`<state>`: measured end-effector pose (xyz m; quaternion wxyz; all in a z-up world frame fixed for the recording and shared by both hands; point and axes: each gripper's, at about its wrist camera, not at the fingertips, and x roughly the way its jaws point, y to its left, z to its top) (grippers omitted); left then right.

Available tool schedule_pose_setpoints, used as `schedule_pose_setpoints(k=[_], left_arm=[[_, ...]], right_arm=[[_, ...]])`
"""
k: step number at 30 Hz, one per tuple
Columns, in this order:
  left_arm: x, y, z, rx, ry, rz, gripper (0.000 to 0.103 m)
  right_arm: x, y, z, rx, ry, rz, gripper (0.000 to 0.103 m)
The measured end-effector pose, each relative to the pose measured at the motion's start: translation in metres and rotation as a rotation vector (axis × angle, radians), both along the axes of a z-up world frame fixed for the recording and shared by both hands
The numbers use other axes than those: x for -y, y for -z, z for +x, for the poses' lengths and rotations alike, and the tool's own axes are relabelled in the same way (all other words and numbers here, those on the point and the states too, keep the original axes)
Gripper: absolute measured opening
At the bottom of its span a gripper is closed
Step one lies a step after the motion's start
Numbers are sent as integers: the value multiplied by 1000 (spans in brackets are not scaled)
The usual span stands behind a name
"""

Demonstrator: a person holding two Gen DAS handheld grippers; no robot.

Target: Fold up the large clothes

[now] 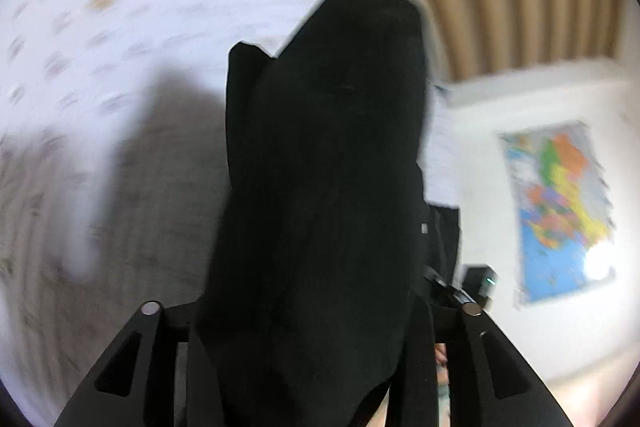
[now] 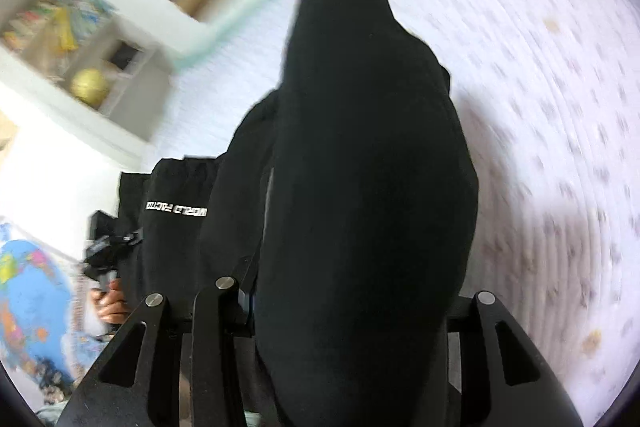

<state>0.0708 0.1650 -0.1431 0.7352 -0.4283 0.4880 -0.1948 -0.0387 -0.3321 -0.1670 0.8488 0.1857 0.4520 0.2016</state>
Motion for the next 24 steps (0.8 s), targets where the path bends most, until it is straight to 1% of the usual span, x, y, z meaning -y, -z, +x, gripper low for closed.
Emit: schedule_pose_setpoints(k=[1,2,3,4,5,6,7,8,9,10,11,12,13,14,15,16,17,18,20,21,23,24], left_arm=[[-12,21,2,-10,-7,-57,51],[-24,40,2,-29,-8,-160,56],[-37,63,2,-55,-5,-310,56],[-48,74,-1,-56,-28,-392,56],[-53,77,-3,-45,-42,-410,55],[-58,73,-7,-30,-48,-389,55],[-63,63,-12,-13,-52,-323,55],[-66,48,-17,10,-53,-227,55],[-68,37,-19,28,-53,-157,55],[-68,19,-25,53,-58,-65,55],[-67,1,-30,81,-66,27,55],[-65,-17,-35,112,-71,114,55],[-60,-37,-41,145,-76,204,55],[-59,-55,-37,169,-84,272,55],[-47,-76,-42,207,-93,378,55],[-40,-90,-42,232,-99,447,55],[-36,-107,-49,260,-108,522,55],[-20,-124,-56,299,-113,608,56],[-13,-152,-70,360,-108,723,57],[7,-164,-68,388,-104,779,58],[34,-189,-76,444,-97,888,61],[44,-194,-73,463,-98,917,63]], right_arm=[[8,14,2,-10,33,-34,54],[16,23,3,-22,47,-25,63],[29,33,3,-38,64,29,65],[42,41,2,-54,84,97,65],[50,44,0,-64,94,140,66],[54,44,-3,-68,103,164,66],[57,43,-6,-65,105,160,66],[61,38,-12,-59,109,130,66],[67,34,-18,-52,116,95,66],[69,26,-23,-41,128,56,66],[69,14,-31,-17,149,-5,70],[70,8,-35,0,165,-55,72],[67,-5,-46,34,186,-149,72],[63,-18,-59,71,210,-254,72],[74,-26,-73,101,228,-335,72],[57,-36,-78,126,240,-392,72],[50,-46,-85,152,246,-432,72],[39,-60,-96,191,242,-450,73],[23,-78,-111,244,217,-427,76],[8,-90,-119,282,196,-400,79],[-25,-105,-124,328,178,-380,82],[-68,-117,-115,351,178,-383,83]])
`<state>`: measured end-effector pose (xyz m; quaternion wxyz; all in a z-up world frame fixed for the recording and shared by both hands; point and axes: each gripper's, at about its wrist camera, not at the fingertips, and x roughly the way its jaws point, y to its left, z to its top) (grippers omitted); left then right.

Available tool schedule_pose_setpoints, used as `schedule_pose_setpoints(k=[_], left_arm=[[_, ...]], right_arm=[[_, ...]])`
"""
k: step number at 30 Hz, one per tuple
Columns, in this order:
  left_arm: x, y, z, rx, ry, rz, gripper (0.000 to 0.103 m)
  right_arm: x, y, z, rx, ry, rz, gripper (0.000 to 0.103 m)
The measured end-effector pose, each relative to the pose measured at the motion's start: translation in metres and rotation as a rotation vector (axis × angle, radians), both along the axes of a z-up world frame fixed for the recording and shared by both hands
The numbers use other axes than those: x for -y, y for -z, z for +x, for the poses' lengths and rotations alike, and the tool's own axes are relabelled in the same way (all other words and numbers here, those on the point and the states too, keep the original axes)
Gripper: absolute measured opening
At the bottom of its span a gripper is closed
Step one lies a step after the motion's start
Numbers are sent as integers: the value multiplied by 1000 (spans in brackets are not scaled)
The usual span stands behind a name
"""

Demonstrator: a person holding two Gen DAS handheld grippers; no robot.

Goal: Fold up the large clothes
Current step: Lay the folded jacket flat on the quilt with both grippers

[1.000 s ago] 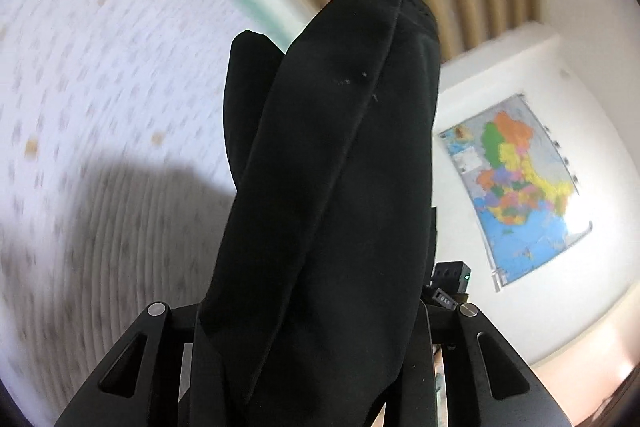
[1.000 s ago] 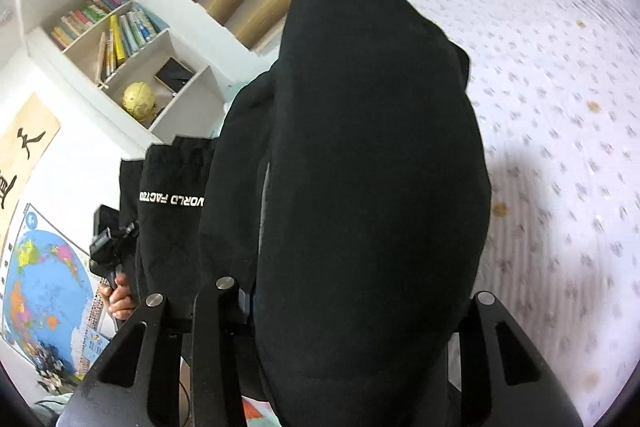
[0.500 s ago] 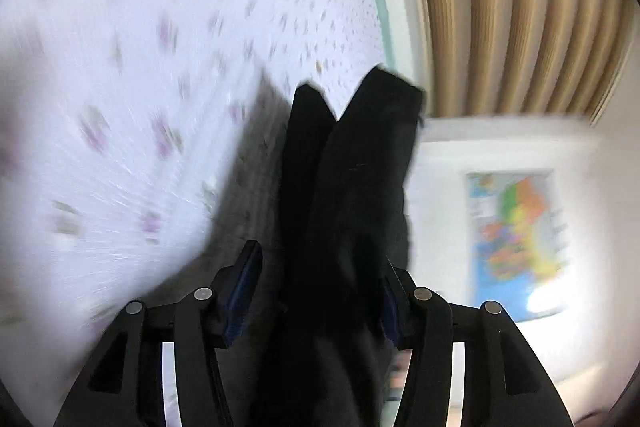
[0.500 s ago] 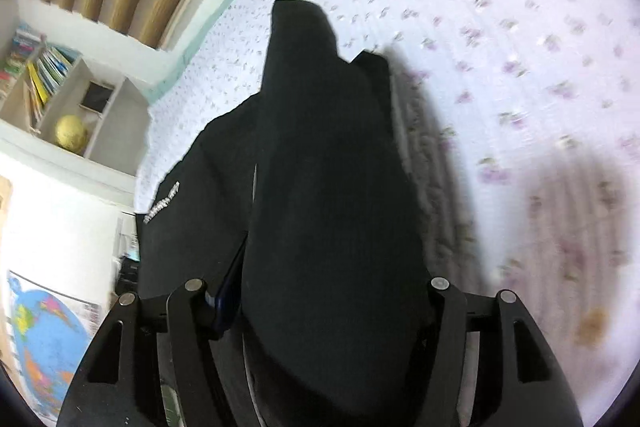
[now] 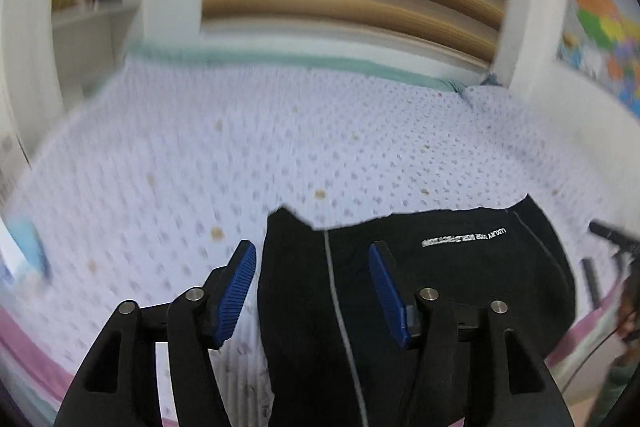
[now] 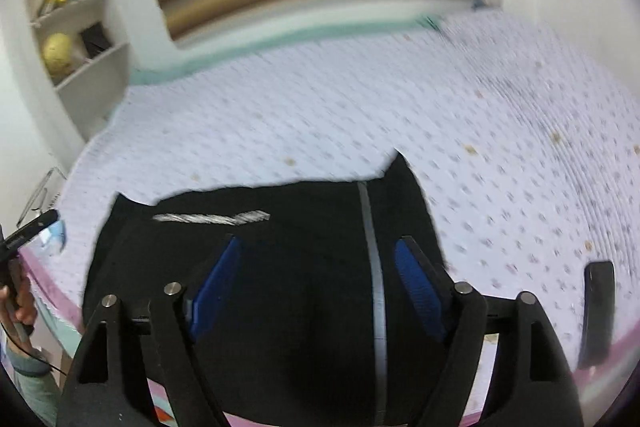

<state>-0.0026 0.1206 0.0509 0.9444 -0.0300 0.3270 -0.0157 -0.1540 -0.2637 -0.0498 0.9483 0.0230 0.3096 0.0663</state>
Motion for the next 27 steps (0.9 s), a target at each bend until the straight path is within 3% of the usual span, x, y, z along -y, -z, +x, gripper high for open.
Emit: schedule_pose_setpoints(k=[1,5,8,12,18,27], left_arm=[[12,-9,-4,25,-3,28,66],[34,-21,-12,76,-21,44,78],[52,-22,-18,76,-48,52,79],[70,-5,-18,42,-149,122,79],[87,19,-18,21,-135,173,79],[86,34,-14,3,-127,165,79]], right_arm=[[-27,-5,6,10,2,-6,83],[-66,-16,0,23,29,-31,83],[-92,-13,-1,7,27,-26,83],[-111,6,-1,-23,9,-35,84],[-146,30,7,-42,-3,-167,84],[-166,52,18,-85,-41,-195,84]])
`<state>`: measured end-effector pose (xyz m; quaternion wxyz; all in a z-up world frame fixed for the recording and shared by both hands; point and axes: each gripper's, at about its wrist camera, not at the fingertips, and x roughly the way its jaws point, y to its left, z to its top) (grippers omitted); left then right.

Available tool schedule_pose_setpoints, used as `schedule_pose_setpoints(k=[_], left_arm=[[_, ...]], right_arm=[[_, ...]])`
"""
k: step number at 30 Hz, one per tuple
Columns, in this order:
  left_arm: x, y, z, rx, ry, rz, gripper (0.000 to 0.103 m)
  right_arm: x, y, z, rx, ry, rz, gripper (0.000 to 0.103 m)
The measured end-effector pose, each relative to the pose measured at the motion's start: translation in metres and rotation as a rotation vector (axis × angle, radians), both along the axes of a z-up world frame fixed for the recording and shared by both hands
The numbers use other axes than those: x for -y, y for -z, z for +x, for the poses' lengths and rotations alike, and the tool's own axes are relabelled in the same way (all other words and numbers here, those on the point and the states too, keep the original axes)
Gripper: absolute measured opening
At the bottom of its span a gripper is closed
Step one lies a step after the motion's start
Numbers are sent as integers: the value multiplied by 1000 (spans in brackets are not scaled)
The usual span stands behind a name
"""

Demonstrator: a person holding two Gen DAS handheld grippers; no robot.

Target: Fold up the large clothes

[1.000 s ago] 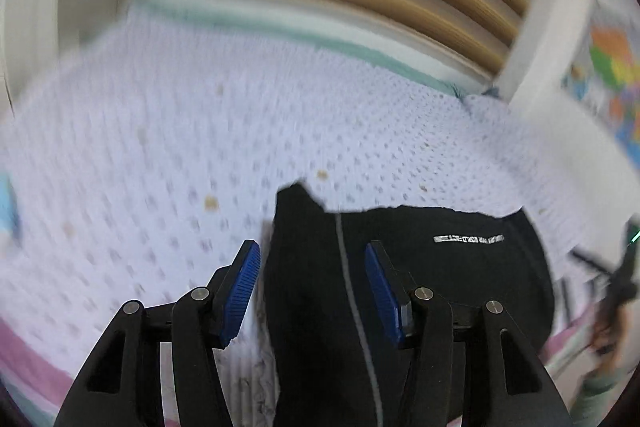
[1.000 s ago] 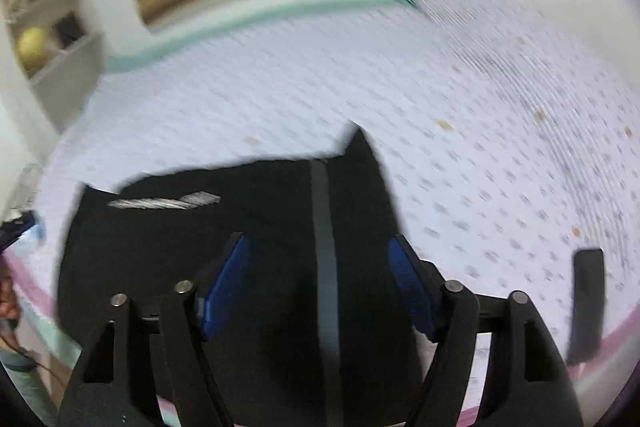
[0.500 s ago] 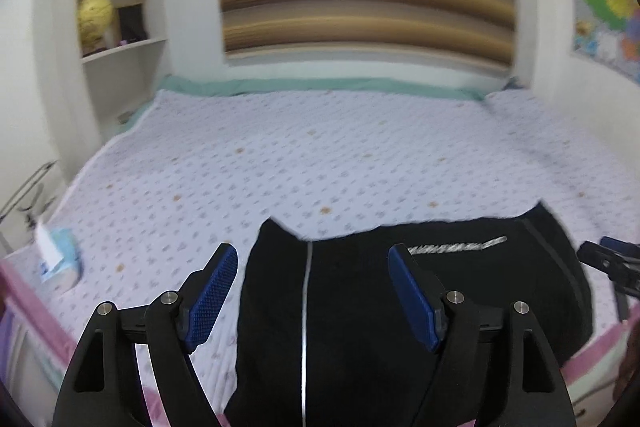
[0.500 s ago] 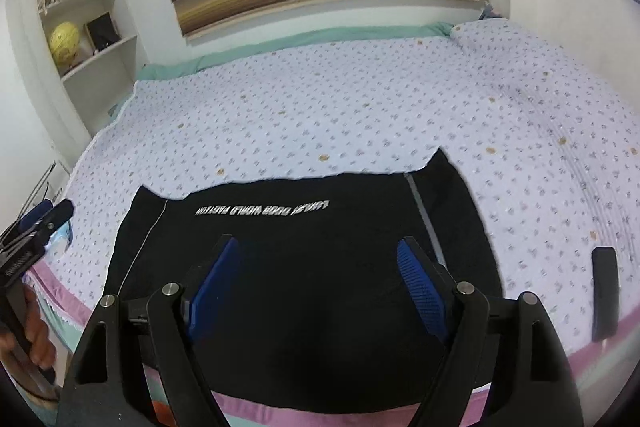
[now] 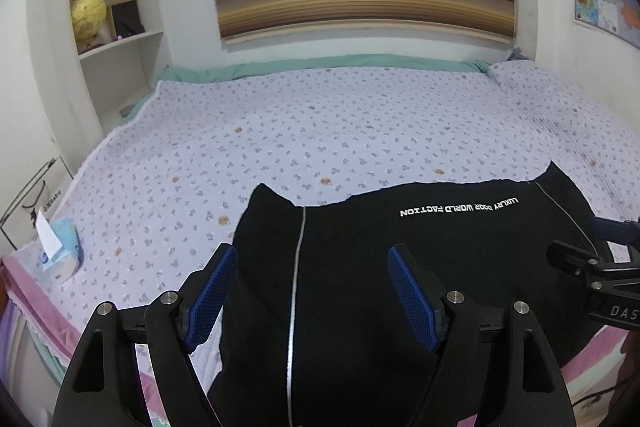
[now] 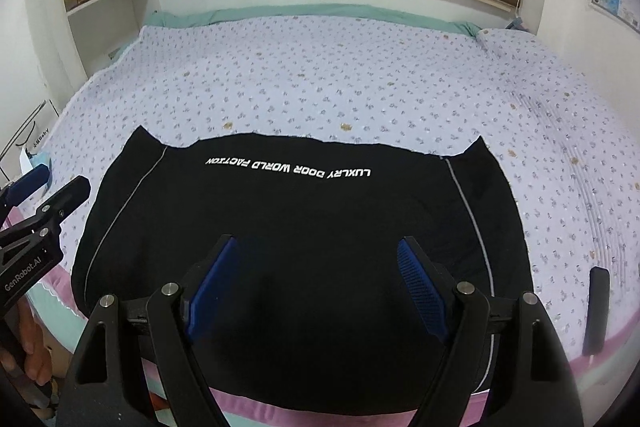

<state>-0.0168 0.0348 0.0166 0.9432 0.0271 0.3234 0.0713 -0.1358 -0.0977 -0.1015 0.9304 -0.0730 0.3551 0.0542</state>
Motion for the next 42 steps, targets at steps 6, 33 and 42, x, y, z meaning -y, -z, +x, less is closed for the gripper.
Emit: schedule_pose_setpoints(k=[6,33,42], left_arm=[[2,4,-1,-2,8,3,79],[-5,20,10,-76,41,-72,79],[1,19,6,-75,49,-56,79]], right_arm=[[-5,8,5,-21,-9,-11,84],[-5,19,13,-55,-16,-25,84],[-2,16,10,-49,-16,-26,84]])
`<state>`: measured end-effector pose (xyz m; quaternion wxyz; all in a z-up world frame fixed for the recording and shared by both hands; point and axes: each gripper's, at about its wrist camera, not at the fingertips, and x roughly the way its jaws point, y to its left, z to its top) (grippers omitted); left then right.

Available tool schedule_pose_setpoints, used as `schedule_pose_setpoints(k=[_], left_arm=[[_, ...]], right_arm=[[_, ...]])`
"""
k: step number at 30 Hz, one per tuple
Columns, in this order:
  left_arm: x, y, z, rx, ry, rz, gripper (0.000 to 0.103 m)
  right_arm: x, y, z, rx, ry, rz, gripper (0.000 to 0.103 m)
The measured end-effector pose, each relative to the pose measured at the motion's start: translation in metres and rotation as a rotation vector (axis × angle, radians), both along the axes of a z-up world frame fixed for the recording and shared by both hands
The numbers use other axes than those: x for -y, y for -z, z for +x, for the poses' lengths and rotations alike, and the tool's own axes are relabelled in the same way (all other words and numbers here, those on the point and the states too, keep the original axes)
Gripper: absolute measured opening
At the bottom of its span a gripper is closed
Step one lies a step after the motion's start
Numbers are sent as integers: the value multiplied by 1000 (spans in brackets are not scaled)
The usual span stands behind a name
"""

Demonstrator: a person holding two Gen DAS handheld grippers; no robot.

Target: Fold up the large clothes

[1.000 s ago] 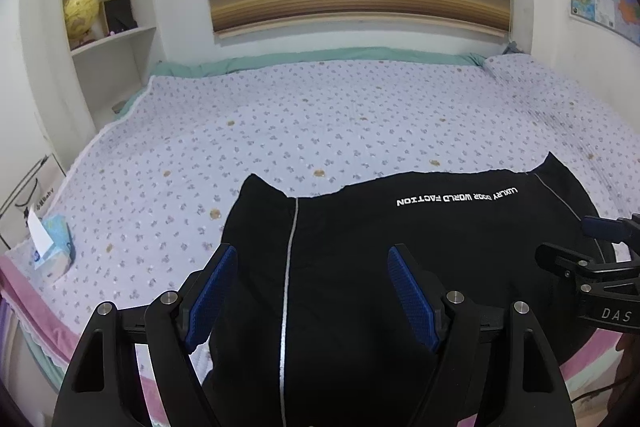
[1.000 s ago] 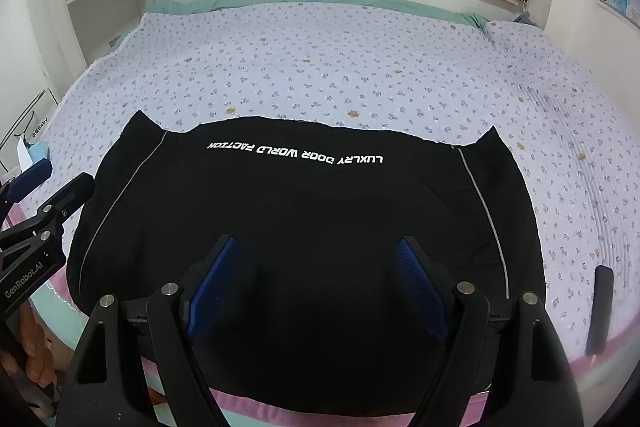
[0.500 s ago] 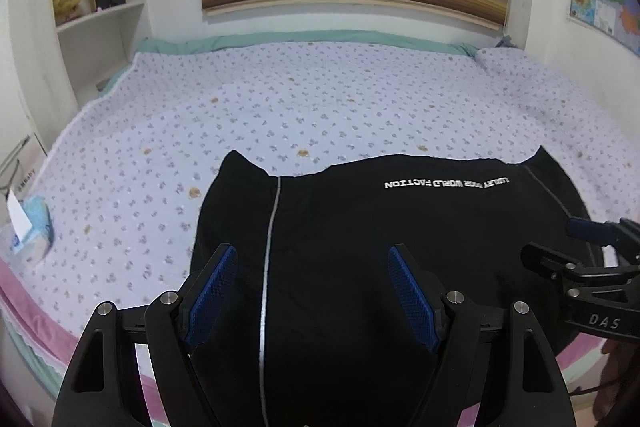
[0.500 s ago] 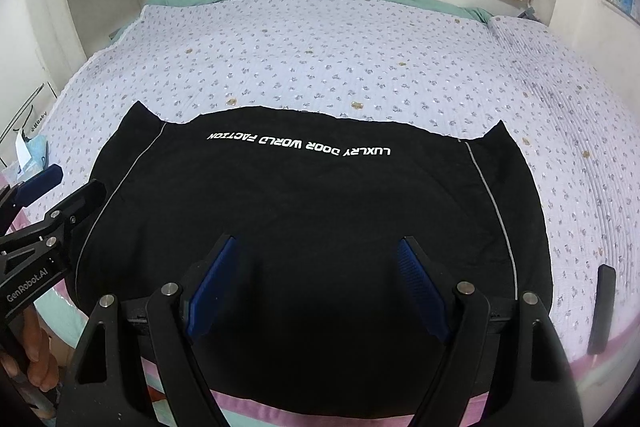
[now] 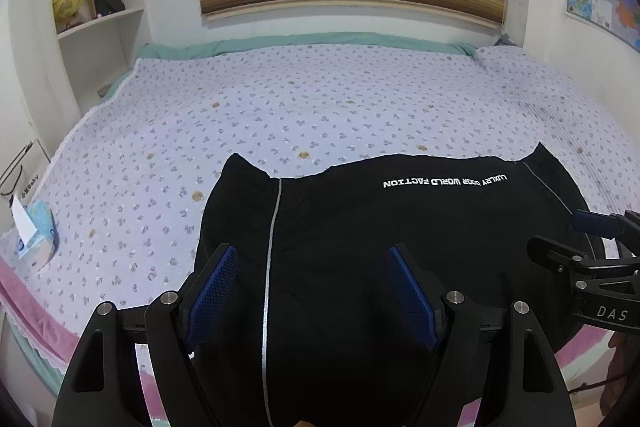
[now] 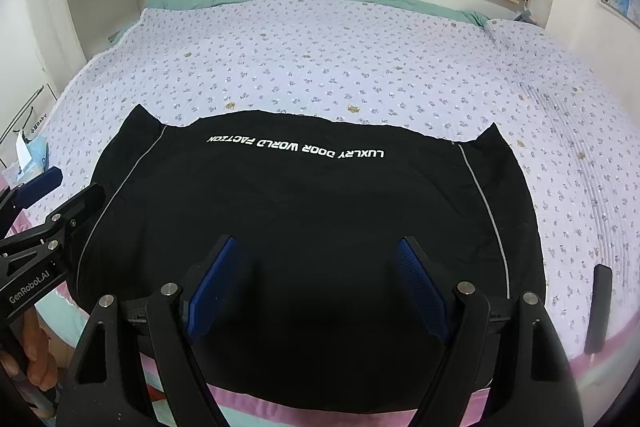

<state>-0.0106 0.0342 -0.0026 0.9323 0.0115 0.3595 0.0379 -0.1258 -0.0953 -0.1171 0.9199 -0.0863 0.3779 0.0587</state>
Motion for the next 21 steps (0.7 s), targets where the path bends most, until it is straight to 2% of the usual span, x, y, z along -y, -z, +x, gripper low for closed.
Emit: schedule_pose_setpoints(k=[15,19,21], left_arm=[[5,0,3,2,3,19,79],[8,-1,-1,52,-18,82,79],[7,-1,1,47,-13,89,79]], right_arm=[[-2,-2,0,5,-2,-8,84],[-1,-1,2,0,-5,-11,84],[-1,0,3,-1,-4,-11,84]])
